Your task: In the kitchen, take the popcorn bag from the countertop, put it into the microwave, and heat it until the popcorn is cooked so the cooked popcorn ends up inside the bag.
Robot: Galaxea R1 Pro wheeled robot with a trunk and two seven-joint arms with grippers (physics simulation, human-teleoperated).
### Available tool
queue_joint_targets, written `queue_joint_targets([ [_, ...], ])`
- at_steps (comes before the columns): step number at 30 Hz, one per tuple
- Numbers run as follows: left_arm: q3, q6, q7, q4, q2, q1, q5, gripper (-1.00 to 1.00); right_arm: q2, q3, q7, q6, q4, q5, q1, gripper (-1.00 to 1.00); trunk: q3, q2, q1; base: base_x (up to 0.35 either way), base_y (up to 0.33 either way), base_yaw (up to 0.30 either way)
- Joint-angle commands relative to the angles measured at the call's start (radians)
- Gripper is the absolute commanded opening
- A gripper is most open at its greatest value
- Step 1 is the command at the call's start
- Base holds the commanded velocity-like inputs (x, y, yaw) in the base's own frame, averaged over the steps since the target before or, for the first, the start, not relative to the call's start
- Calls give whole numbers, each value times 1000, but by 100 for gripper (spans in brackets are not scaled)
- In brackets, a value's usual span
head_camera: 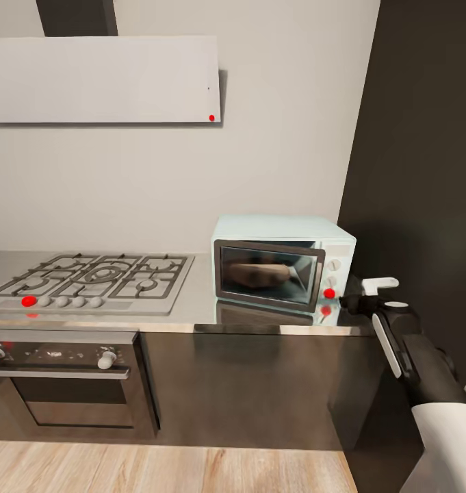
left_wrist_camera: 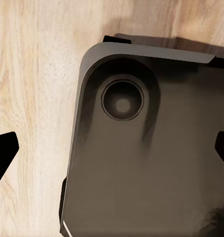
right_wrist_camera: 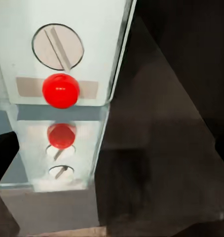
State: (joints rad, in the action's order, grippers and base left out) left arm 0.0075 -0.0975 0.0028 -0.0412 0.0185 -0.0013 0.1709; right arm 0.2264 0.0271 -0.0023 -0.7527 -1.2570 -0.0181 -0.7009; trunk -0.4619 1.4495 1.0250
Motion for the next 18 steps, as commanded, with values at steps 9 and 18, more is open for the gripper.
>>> queue_joint_targets([
  [9, 1, -2, 1, 0, 0, 0, 6, 100, 6, 55, 1, -20, -18, 0, 0, 100, -1, 1, 0, 8, 0, 0],
  [18, 2, -2, 0, 0, 1, 0, 9, 100, -5, 54, 1, -19, -68, 4, 0, 100, -1, 1, 0, 282, 0, 0],
])
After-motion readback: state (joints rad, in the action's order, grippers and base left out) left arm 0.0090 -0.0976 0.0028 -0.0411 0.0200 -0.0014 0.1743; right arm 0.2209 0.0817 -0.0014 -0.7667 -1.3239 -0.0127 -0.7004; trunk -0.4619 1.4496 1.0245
